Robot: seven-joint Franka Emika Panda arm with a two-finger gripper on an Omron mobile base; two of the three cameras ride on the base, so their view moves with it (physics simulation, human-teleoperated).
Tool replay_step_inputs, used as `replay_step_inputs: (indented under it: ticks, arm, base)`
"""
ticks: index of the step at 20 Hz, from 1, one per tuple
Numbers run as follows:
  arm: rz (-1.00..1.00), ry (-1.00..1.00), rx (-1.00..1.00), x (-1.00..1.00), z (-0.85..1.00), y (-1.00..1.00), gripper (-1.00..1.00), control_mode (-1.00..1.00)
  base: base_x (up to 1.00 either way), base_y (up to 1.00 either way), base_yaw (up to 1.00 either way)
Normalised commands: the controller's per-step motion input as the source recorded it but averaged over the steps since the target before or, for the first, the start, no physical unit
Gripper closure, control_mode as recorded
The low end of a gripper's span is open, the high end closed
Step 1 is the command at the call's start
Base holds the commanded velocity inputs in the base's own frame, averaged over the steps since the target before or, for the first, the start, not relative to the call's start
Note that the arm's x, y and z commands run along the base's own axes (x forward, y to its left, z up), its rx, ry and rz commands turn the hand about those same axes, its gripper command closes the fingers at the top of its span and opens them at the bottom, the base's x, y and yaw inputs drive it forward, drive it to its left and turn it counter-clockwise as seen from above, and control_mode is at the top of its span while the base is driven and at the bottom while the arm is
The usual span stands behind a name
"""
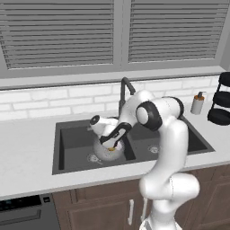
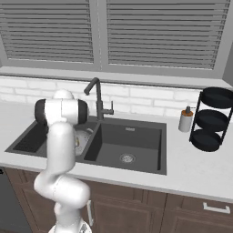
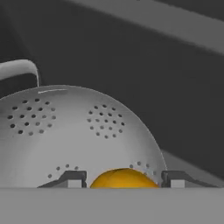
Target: Put the colander in the sink, put the tangerine in the colander, and turn on the sink faucet and pour water over the colander.
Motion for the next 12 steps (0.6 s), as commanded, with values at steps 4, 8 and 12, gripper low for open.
replay_step_inputs:
  ticks: [4, 8, 12]
  arm:
    - [0.0, -0.14, -0.18, 0.0, -0.09, 0.37, -1.0, -1.0]
    - [0.0, -0.21, -0.1, 0.0, -0.29, 0.07, -1.0, -1.0]
    - [0.0, -0.44, -0.03, -0.38, -0.09, 0.0, -1.0, -1.0]
  base:
    - [0.0, 0.0, 0.0]
    - [0.0, 0.0, 0.0]
    - [0.0, 0.0, 0.0]
